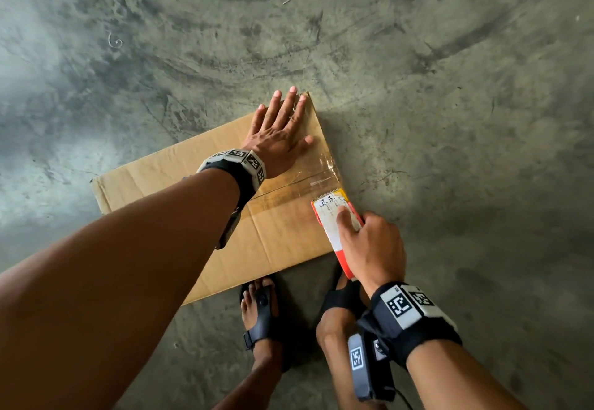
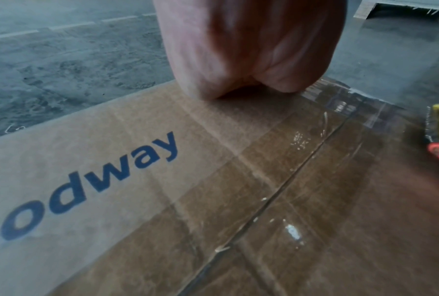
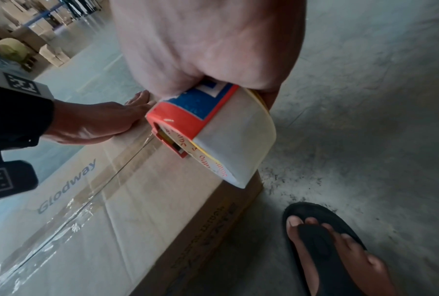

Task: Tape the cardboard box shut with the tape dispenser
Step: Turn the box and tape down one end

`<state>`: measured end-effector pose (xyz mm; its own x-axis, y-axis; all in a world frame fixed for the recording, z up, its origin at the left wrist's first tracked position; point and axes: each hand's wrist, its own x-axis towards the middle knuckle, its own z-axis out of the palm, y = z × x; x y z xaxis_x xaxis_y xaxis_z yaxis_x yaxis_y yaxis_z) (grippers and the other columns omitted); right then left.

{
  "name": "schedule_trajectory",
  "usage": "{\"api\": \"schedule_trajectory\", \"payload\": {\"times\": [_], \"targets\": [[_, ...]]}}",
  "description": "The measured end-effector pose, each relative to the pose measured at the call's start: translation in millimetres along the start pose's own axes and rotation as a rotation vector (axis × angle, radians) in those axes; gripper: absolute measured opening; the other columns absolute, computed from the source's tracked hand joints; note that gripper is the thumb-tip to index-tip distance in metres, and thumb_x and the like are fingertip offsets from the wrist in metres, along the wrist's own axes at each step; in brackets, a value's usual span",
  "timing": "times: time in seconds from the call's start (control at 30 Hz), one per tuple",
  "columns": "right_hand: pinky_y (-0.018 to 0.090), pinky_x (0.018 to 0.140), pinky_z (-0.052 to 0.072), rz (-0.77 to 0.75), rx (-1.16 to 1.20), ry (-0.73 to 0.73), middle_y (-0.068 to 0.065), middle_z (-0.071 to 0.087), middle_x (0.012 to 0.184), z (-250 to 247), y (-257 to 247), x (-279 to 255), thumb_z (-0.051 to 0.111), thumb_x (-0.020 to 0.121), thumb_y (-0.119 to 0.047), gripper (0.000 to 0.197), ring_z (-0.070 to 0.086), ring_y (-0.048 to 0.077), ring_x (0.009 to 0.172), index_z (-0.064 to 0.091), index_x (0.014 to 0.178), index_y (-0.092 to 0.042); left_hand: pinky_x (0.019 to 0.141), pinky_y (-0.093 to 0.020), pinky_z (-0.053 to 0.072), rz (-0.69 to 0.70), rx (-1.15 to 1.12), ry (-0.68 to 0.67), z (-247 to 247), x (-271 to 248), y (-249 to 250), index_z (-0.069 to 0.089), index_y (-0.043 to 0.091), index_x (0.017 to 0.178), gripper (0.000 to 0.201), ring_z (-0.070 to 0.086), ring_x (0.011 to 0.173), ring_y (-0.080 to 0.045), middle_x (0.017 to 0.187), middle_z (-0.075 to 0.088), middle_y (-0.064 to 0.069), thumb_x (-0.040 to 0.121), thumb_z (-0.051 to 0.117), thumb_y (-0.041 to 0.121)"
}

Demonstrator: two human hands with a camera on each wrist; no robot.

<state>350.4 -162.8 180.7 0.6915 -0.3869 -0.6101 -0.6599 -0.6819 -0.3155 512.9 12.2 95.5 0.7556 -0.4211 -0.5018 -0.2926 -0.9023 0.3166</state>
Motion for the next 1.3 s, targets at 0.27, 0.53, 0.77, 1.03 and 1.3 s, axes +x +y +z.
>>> {"api": "schedule_trajectory", "payload": {"times": [0.27,0.53,0.77,1.03,1.3], "targets": [[0.037,0.064,0.053,0.003,0.038,-0.024,0.011,0.067,0.077,0,-2,4,0.043,0.085,-0.063,0.057,0.063,0.034,0.074,0.065,0.080,-0.010,0.124,-0.049,-0.001,0.023,0.112,0.140,21,-23,28,0.001,0.012,0.158,0.070,-0.010,0.152,-0.032,0.166,-0.007,-0.010,0.104,0.017,0.052],[0.030,0.058,0.037,-0.004,0.063,0.002,0.011,0.063,0.074,0,-1,5,0.048,0.089,-0.055,0.049,0.050,0.029,0.065,0.061,0.074,-0.011,0.124,-0.048,0.000,0.178,0.118,0.028,47,-57,39,-0.004,0.022,0.158,0.060,-0.015,0.152,-0.025,0.166,-0.012,0.004,0.106,0.016,0.044],[0.029,0.058,0.033,0.003,0.020,-0.017,0.008,0.058,0.077,-3,-1,4,0.048,0.091,-0.055,0.051,0.048,0.026,0.066,0.067,0.087,-0.007,0.123,-0.043,-0.004,0.193,0.122,0.020,50,-52,29,-0.007,0.027,0.158,0.060,-0.015,0.152,-0.023,0.166,-0.014,0.008,0.106,0.018,0.044],[0.031,0.062,0.035,0.007,0.001,-0.004,0.011,0.068,0.092,-4,-2,-5,0.045,0.092,-0.058,0.054,0.047,0.025,0.070,0.068,0.097,-0.009,0.123,-0.045,-0.003,0.174,0.121,0.003,50,-52,32,-0.011,0.028,0.157,0.059,-0.017,0.152,-0.023,0.165,-0.017,0.008,0.106,0.013,0.046],[0.036,0.066,0.043,0.054,-0.006,-0.034,0.015,0.069,0.089,-8,51,-44,0.042,0.087,-0.062,0.056,0.063,0.038,0.086,0.066,0.086,-0.012,0.123,-0.043,-0.005,0.158,0.104,-0.046,44,-50,33,-0.012,0.031,0.156,0.060,-0.020,0.151,-0.021,0.164,-0.019,0.010,0.105,0.014,0.047]]}}
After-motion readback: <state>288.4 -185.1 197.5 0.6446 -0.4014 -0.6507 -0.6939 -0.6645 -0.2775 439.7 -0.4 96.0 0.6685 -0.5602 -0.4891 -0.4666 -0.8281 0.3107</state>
